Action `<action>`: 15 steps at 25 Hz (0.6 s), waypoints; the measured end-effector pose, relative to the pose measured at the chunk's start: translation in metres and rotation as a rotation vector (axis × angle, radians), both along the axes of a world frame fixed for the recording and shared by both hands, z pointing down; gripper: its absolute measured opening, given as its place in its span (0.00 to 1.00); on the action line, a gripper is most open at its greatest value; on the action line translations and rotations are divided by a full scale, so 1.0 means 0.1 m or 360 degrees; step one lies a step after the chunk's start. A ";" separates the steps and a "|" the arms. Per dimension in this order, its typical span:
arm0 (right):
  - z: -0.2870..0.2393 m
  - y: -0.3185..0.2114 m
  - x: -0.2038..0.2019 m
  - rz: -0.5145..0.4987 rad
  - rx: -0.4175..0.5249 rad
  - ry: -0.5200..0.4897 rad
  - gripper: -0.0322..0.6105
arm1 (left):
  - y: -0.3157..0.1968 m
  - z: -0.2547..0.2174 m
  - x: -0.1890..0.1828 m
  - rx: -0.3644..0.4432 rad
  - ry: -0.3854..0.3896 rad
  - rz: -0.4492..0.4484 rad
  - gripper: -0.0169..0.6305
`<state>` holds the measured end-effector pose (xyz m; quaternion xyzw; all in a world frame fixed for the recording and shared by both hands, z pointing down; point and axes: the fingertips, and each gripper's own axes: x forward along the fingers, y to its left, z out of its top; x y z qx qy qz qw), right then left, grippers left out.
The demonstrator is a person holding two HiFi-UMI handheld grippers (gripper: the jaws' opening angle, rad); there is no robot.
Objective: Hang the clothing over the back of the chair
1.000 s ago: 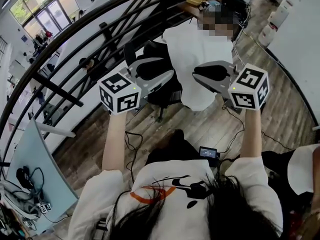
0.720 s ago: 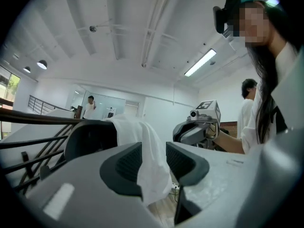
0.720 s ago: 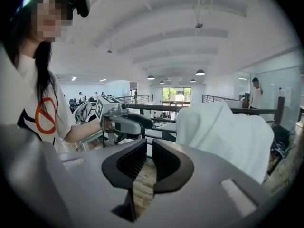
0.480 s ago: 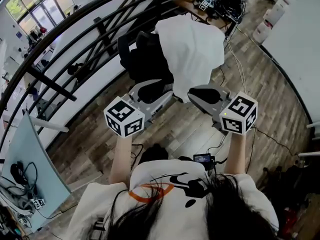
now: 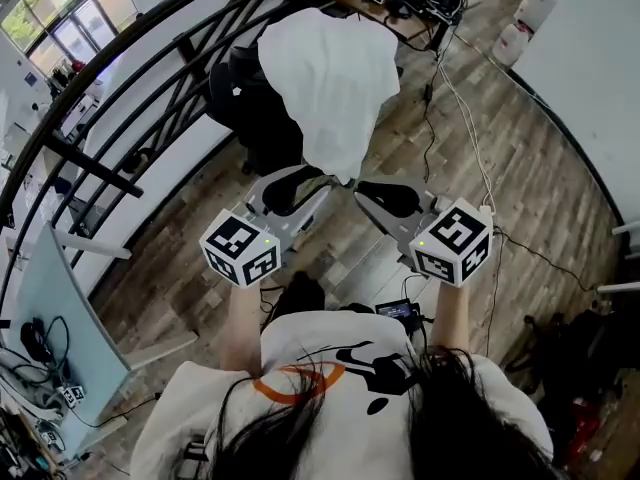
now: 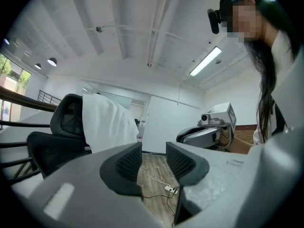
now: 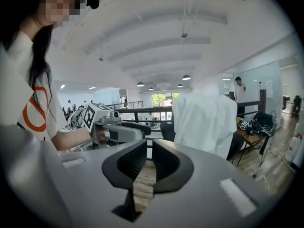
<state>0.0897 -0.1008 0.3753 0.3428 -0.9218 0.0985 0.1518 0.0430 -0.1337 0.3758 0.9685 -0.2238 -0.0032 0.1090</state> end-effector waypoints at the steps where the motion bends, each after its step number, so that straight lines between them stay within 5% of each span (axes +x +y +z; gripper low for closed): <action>1: 0.02 0.09 0.05 0.0006 0.0005 0.0006 0.14 | 0.08 0.01 0.05 -0.0005 0.0003 -0.0016 0.27; 15: 0.43 1.20 0.20 -0.0086 -0.0068 -0.0104 0.14 | 1.32 0.41 0.27 -0.0149 -0.0082 -0.0241 0.27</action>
